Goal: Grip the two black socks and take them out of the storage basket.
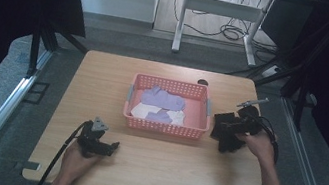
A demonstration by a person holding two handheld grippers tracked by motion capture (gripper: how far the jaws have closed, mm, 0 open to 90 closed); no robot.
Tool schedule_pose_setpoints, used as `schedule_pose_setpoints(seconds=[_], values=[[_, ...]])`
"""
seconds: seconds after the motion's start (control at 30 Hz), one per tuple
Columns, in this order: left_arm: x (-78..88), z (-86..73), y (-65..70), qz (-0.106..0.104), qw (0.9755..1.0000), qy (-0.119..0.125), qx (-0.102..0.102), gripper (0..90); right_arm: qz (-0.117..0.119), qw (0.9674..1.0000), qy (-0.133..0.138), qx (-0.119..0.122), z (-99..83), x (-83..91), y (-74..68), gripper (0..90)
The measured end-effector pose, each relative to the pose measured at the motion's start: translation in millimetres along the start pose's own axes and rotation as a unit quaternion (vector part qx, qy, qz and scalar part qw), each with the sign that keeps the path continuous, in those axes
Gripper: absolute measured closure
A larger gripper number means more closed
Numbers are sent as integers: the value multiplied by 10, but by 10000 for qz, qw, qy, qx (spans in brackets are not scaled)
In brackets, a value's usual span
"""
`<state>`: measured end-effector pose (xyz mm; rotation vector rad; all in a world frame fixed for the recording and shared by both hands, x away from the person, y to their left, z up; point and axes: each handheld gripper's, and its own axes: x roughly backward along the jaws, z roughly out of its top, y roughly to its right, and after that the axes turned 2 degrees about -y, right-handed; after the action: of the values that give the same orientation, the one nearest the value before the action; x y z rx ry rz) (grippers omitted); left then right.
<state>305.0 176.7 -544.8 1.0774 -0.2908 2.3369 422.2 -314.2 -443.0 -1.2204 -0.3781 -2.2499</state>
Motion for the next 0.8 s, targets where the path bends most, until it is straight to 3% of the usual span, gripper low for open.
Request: schedule_pose_setpoints(seconds=[0.47,0.8], values=[[-2,-1,1,1,10000,15,5,106,176,9994,235,171,-123,214,-250,178],[-2,-1,1,0,10000,12,2,106,353,9984,299,339,-213,163,-469,165]])
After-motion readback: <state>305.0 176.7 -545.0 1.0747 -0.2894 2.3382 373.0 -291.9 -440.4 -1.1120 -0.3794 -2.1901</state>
